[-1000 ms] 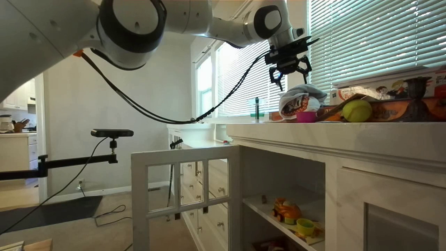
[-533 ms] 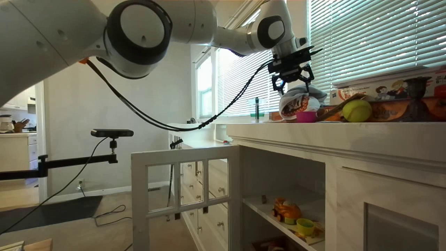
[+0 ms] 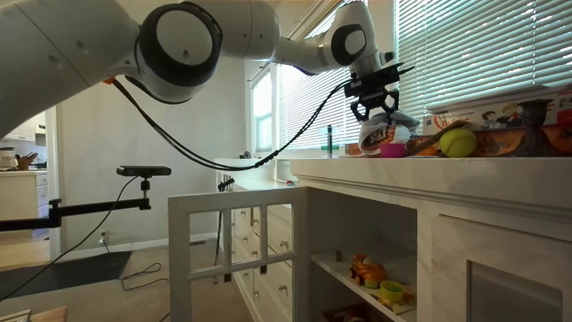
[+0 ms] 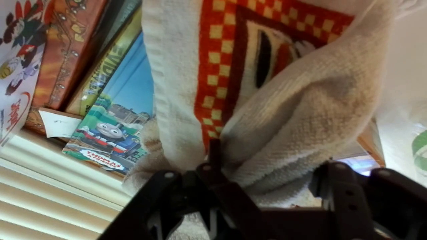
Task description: Use the towel to wipe the top of the dresser
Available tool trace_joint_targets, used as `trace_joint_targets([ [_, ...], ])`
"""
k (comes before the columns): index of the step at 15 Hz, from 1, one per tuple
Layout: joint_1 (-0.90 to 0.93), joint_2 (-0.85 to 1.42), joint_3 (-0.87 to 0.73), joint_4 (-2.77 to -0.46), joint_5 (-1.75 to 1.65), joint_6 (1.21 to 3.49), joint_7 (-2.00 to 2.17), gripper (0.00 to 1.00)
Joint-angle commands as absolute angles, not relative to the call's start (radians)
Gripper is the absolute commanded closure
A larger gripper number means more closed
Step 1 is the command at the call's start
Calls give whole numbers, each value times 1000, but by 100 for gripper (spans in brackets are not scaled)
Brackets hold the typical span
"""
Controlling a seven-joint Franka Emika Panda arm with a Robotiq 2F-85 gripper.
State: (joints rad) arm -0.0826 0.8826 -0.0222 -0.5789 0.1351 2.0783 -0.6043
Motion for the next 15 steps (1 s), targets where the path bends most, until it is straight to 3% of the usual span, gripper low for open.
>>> trace_joint_targets([
  [1,-83,883,-22,-579,135,2078,-604,39],
  [3,-83,883,-22,-579,135,2078,-604,39],
  [4,-83,883,-22,-579,135,2078,-604,64],
  [5,-79,882,-30,-579,127,2077,-599,65],
  [9,-78,880,-24,-576,131,2077,-610,95],
  [11,-77,881,-26,-576,129,2076,-610,100],
  [15,-77,881,-28,-577,127,2077,-608,98],
])
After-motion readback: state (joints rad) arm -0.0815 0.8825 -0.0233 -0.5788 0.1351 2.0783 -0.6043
